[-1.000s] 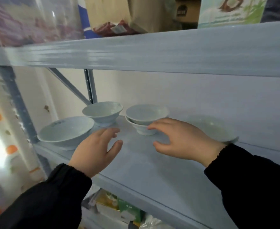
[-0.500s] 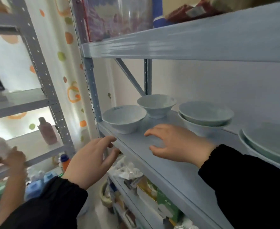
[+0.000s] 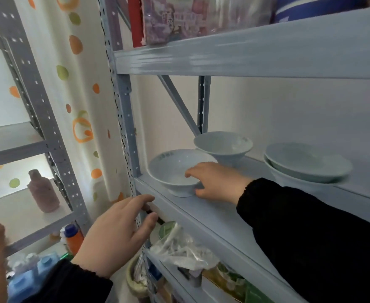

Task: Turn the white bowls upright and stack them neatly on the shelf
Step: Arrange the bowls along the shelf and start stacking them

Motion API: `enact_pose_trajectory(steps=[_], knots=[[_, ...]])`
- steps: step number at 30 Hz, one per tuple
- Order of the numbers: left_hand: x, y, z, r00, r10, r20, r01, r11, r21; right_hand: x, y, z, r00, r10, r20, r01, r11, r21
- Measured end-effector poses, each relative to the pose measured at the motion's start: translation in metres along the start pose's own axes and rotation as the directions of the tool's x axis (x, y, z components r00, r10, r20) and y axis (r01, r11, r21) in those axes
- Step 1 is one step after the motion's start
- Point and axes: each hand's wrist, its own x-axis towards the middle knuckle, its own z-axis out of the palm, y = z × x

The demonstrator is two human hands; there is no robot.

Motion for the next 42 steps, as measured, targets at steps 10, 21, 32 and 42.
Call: enact_pose_trajectory(steps=[10,21,32,42], knots=[[0.031,-0.038,0.007,0.998,0.065,0.012,-0.064,0.994,-0.09,0.023,-0.005,0.016,0.999,-0.035,-0.024,0.031,0.987,-0.16],[0.042,-0.05,0.017,0.997,0.071,-0.007,-0.071,0.974,-0.215,-0.008,0.026,-0.082,0.927,0.203,-0.315,-0.26,0.953,-0.153],[0.049,-0.039,0.031,0.989,0.145,0.038,-0.134,0.968,-0.214,-0.107,0.136,-0.08,0.754,0.626,-0.201,-0.657,0.704,-0.271],[0.076,0.011,0.021,0.942,0.334,0.032,-0.328,0.937,-0.122,-0.132,0.143,-0.067,0.733,0.679,0.025,-0.666,0.725,-0.175]])
